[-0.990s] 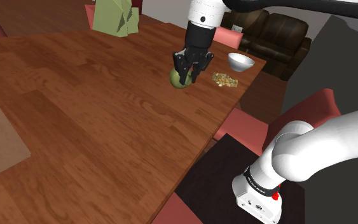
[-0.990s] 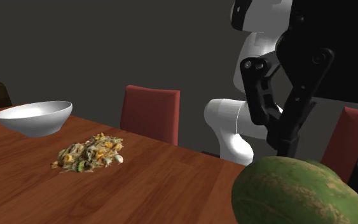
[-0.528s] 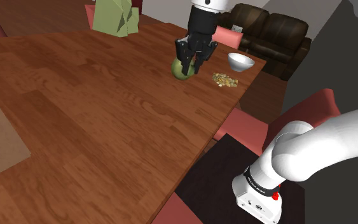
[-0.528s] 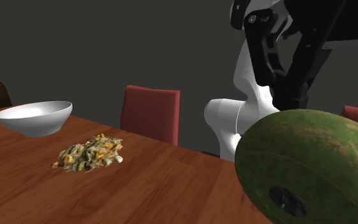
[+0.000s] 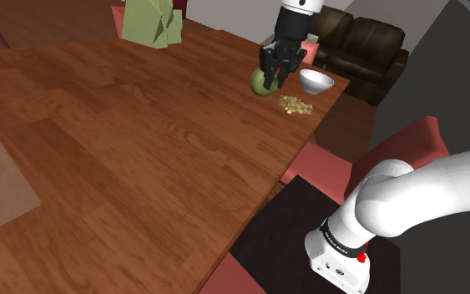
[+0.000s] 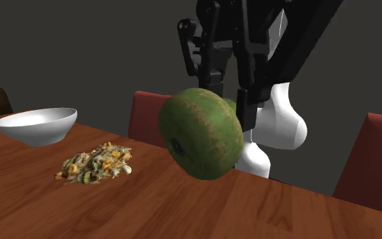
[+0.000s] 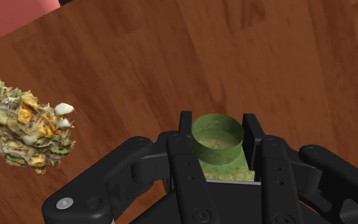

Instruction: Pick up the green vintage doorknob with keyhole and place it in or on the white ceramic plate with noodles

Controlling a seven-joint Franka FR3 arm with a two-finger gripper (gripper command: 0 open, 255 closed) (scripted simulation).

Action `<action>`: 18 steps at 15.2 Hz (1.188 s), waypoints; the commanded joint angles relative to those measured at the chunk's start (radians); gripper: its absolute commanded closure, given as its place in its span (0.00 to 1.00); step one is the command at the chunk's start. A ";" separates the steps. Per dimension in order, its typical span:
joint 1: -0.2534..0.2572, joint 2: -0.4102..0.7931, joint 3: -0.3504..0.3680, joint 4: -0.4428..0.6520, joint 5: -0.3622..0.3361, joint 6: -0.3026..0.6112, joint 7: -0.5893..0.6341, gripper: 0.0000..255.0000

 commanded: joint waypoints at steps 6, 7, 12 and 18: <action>-0.052 -0.025 -0.141 -0.021 -0.074 -0.007 -0.176 1.00; -0.060 -0.024 -0.160 -0.019 -0.085 -0.008 -0.201 1.00; -0.096 -0.002 -0.259 0.005 -0.136 -0.006 -0.324 1.00; -0.133 0.060 -0.379 0.070 -0.185 0.002 -0.473 1.00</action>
